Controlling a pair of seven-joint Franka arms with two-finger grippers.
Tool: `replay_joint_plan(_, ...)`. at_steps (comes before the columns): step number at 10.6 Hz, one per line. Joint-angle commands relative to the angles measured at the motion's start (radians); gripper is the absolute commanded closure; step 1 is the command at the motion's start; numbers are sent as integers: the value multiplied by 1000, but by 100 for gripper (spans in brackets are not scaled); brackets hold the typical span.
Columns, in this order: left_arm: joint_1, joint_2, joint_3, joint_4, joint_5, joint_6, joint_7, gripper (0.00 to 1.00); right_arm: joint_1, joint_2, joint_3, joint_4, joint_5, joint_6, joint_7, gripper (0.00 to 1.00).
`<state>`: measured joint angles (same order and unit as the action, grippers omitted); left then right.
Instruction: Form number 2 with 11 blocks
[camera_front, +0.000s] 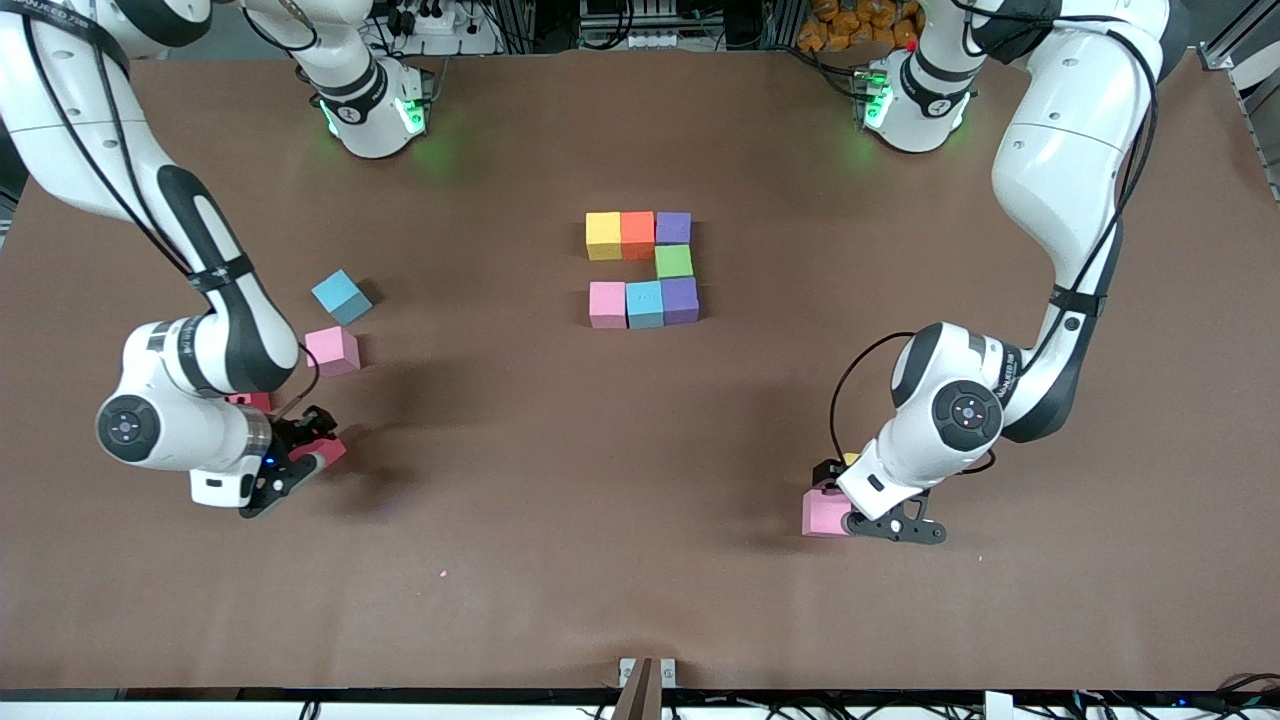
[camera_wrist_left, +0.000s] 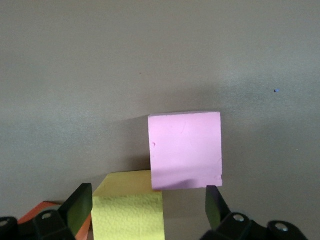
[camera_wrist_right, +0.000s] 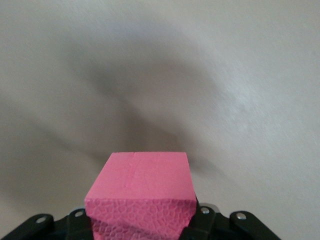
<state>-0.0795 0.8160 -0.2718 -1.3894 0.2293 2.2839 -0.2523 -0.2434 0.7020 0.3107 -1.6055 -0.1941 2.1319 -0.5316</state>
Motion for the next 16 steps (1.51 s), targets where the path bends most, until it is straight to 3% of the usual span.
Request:
replay_joint_plan(1, 18, -3, -1, -11, 25, -7, 22, 0, 58, -15, -1, 10, 18, -20, 111, 78)
replay_joint_plan(6, 24, 2, -1, -34, 12, -10, 4, 0, 150, -15, 68, 29, 18, -35, 361, 77)
replay_joint_plan(12, 23, 0, -1, -46, 12, -29, -12, 0, 419, -9, 67, 47, 7, -32, 786, 77)
replay_joint_plan(16, 24, 2, -3, -51, 9, -49, -65, 9, 564, 10, 62, 52, 7, -17, 1004, 77)
